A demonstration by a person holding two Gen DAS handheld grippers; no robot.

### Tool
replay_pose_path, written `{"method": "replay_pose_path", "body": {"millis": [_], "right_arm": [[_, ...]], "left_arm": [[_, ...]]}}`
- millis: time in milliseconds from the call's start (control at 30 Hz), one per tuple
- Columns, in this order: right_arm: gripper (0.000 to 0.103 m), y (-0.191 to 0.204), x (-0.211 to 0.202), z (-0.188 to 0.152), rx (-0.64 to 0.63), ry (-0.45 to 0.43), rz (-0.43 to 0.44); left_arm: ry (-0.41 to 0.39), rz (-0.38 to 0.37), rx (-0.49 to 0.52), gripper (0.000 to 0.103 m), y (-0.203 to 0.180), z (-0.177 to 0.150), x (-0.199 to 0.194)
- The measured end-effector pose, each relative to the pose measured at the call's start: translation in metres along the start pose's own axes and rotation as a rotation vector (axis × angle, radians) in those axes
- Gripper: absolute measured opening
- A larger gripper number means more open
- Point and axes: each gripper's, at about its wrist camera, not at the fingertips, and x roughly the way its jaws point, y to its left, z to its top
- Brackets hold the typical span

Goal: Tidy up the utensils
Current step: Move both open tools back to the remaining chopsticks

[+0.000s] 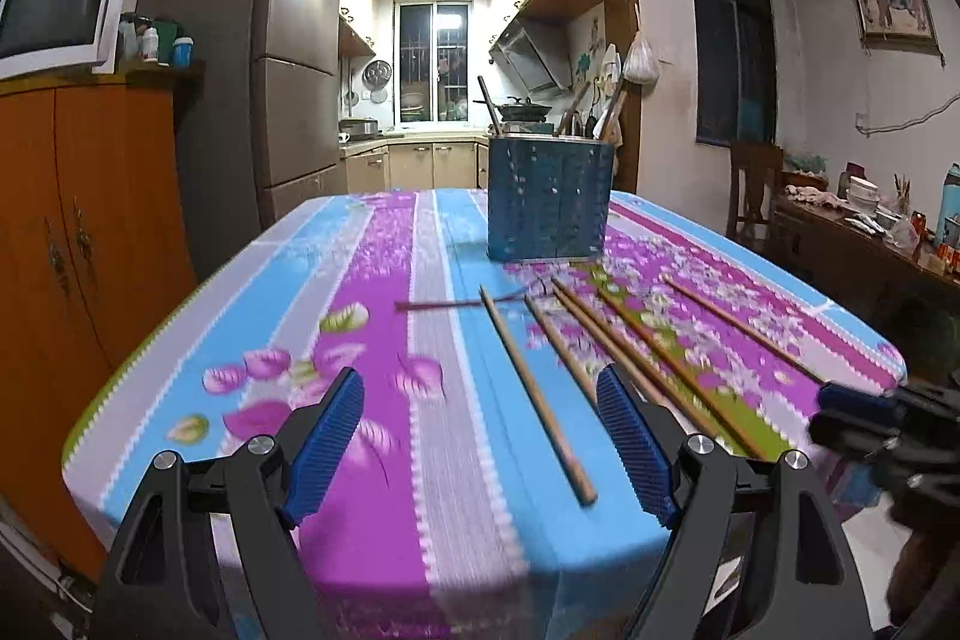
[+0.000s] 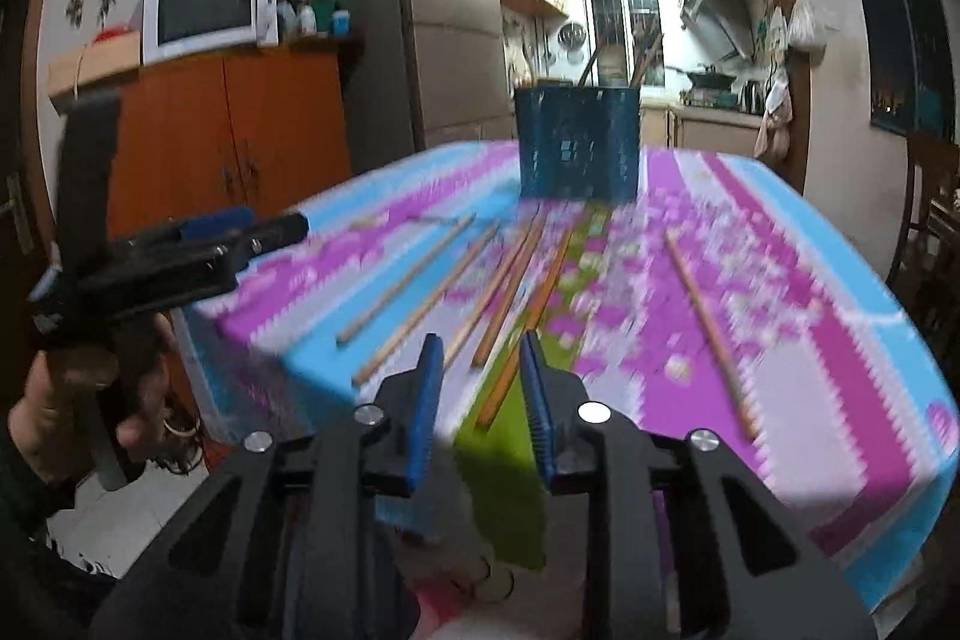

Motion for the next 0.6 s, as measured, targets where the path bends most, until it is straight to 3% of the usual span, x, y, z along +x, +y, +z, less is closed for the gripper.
{"method": "replay_pose_path", "body": {"millis": [600], "right_arm": [[0.01, 0.0, 0.025, -0.021, -0.023, 0.042, -0.106]], "left_arm": [[0.038, -0.105, 0.094, 0.05, -0.029, -0.042, 0.012]]}}
